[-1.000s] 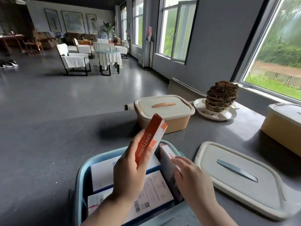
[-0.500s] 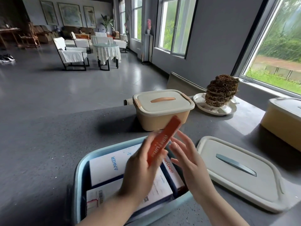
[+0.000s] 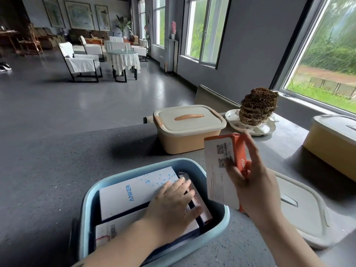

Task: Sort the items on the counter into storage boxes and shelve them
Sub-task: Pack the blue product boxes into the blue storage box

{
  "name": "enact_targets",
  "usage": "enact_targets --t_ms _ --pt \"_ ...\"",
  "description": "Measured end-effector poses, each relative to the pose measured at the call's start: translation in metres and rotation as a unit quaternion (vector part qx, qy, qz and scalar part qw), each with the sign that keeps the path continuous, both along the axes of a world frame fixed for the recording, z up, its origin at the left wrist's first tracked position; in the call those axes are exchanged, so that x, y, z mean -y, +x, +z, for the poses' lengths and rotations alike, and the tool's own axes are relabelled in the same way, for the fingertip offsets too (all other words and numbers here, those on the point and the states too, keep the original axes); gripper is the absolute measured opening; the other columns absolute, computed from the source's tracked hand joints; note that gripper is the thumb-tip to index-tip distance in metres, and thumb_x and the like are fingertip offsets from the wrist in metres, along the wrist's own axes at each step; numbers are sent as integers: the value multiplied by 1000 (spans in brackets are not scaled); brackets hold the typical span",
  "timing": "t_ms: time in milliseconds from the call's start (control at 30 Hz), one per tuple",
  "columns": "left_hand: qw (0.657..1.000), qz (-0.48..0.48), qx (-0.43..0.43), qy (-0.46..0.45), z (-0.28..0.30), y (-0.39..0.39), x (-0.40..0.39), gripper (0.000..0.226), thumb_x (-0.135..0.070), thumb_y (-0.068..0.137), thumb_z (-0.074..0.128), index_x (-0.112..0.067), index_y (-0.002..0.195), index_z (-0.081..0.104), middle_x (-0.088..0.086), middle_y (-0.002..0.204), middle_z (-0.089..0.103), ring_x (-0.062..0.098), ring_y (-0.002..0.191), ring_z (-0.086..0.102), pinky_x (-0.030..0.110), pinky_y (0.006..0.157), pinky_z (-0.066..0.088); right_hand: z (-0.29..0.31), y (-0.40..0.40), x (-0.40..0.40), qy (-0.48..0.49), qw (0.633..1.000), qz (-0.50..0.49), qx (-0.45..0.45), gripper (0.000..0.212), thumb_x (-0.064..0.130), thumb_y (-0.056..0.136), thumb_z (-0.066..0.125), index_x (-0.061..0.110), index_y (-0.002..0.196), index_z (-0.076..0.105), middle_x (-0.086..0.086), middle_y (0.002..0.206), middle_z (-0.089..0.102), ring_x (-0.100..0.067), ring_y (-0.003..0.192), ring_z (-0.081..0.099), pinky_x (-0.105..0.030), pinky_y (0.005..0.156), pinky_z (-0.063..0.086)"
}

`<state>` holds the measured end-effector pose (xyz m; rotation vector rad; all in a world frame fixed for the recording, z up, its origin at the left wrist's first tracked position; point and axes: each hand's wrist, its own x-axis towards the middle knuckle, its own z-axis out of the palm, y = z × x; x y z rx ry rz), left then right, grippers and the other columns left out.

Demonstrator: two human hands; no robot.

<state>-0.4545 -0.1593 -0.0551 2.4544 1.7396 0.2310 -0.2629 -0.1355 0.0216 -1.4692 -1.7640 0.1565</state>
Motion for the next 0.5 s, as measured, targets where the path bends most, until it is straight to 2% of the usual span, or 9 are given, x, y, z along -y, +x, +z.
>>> enact_targets --t_ms 67,133,233,300,367,400,433,500 --pt "1000 14 4 10 0 -1 0 63 -63 94 15 -28 143 33 -11 159 11 8 146 -2 33 118 -7 -4 -6 2 -27 998 20 52 81 48 90 55 59 143 -5 -11 93 72 -24 64 64 -36 51 54" --pt "1000 19 -1 21 0 -2 -1 57 -61 95 20 -27 138 39 -12 158 16 7 146 3 32 120 0 -9 -16 1 -29 993 45 110 84 47 91 56 60 142 -10 -9 92 72 -23 63 65 -33 51 53" --pt "1000 20 1 1 1 -5 -1 58 -57 96 26 -27 145 31 -13 159 10 4 146 -5 29 119 -6 -19 -32 -9 -19 978 42 203 80 51 90 54 57 143 -6 0 89 72 -21 64 65 -29 48 47" --pt "1000 17 19 10 2 -6 1 58 -58 95 27 -29 146 28 -13 159 10 3 145 -6 25 117 -11 -31 -38 -16 -14 967 41 249 71 53 90 52 53 145 8 5 100 70 -20 78 67 -28 52 42" --pt "999 14 43 16 4 -7 5 59 -60 95 26 -33 148 22 -15 159 6 0 144 -9 18 108 -24 -42 -40 -18 6 971 70 231 55 51 90 54 44 141 33 10 111 67 -18 98 64 -28 62 44" --pt "999 10 47 14 5 -8 6 60 -60 95 24 -34 149 19 -15 159 3 -2 142 -12 15 101 -29 -45 -39 -18 9 974 88 209 49 49 91 54 40 138 42 8 119 65 -18 109 60 -30 72 48" --pt "999 9 46 13 4 -8 6 61 -61 95 24 -33 149 16 -14 160 2 -3 141 -13 14 97 -31 -48 -37 -19 0 976 99 196 46 47 93 52 36 137 46 4 129 61 -19 120 53 -33 85 48" --pt "999 16 39 11 2 -8 6 66 -61 95 24 -28 151 13 -11 160 2 1 143 -11 15 98 -31 -54 -28 -20 -40 975 108 191 48 45 96 47 38 143 39 1 144 48 -18 135 40 -35 102 42"
